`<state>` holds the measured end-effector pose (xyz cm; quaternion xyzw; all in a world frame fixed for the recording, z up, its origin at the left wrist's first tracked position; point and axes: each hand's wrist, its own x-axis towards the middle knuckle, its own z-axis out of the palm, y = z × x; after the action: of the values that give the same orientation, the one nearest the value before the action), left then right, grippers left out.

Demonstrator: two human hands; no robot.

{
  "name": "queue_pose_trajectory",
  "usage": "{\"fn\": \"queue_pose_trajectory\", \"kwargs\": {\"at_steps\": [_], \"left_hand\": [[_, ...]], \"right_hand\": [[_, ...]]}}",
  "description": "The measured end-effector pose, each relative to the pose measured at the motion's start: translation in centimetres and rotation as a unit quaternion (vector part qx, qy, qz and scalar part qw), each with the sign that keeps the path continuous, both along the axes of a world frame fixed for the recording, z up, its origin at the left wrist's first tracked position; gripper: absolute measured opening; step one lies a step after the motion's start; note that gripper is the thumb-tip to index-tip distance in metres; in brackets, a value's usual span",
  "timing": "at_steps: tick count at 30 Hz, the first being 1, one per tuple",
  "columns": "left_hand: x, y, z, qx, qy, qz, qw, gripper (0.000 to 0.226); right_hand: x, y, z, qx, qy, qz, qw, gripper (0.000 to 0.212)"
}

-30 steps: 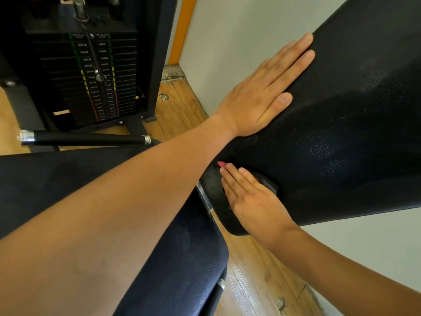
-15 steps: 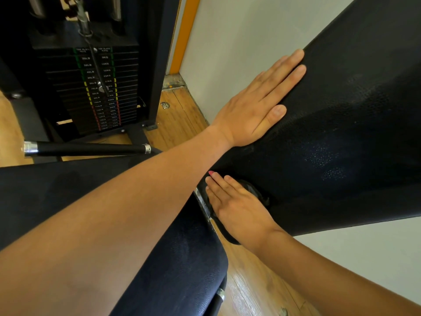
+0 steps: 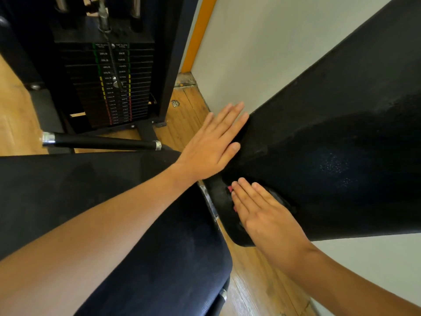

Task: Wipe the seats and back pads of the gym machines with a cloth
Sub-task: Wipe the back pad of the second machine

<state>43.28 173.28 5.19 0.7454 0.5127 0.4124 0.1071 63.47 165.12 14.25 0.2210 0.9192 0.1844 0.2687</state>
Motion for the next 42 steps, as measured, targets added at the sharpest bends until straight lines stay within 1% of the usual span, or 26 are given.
{"fn": "queue_pose_trajectory", "kwargs": {"at_steps": [3, 6, 10, 13, 17, 21, 25, 27, 29, 32, 35, 39, 42], "left_hand": [[-0.8, -3.8, -4.5, -0.095, 0.063, 0.058, 0.992, 0.062], [-1.4, -6.9, -8.0, -0.200, 0.163, 0.100, 0.961, 0.062], [-0.6, -6.9, -8.9, -0.289, 0.248, 0.117, 0.917, 0.063], [-0.5, -6.8, -8.8, -0.318, 0.281, 0.126, 0.896, 0.063], [-0.6, -6.9, -8.2, -0.335, 0.297, 0.103, 0.888, 0.061], [-0.7, -6.9, -7.9, -0.339, 0.294, 0.097, 0.888, 0.061], [-1.0, -8.0, -7.5, -0.339, 0.276, 0.098, 0.894, 0.062], [-1.2, -9.5, -7.4, -0.343, 0.276, 0.106, 0.892, 0.063], [-1.3, -10.6, -7.3, -0.344, 0.277, 0.112, 0.890, 0.063], [-1.4, -10.9, -7.1, -0.343, 0.275, 0.112, 0.891, 0.063], [-1.2, -10.7, -7.2, -0.340, 0.276, 0.117, 0.892, 0.063], [-1.3, -10.7, -7.0, -0.347, 0.279, 0.113, 0.888, 0.063], [-1.3, -10.8, -7.0, -0.350, 0.277, 0.113, 0.888, 0.063]], "right_hand": [[0.1, 0.3, 0.0, 0.012, -0.010, -0.005, 1.000, 0.062], [-0.7, 0.1, 0.2, -0.008, -0.054, -0.025, 0.998, 0.059], [-1.1, 0.1, -1.0, 0.001, -0.055, -0.030, 0.998, 0.060], [-1.5, -0.2, -2.4, -0.006, -0.061, -0.036, 0.997, 0.061], [-2.2, -0.1, -3.8, -0.027, -0.050, -0.041, 0.998, 0.062], [-3.5, 0.3, -2.4, -0.051, -0.038, -0.053, 0.997, 0.059], [-6.0, 1.7, -0.1, 0.016, 0.016, -0.041, 0.999, 0.060], [-8.0, 2.6, 0.6, 0.030, 0.052, -0.051, 0.997, 0.061], [-9.3, 3.4, 0.1, 0.031, 0.065, -0.058, 0.996, 0.065], [-8.7, 3.7, -2.8, 0.019, 0.009, -0.056, 0.998, 0.059], [-7.0, 3.2, -4.9, 0.015, -0.059, -0.038, 0.997, 0.059], [-5.4, 1.5, -5.9, -0.019, -0.091, -0.019, 0.996, 0.059], [-4.0, 0.0, -6.0, -0.055, -0.103, -0.041, 0.992, 0.057]]}}
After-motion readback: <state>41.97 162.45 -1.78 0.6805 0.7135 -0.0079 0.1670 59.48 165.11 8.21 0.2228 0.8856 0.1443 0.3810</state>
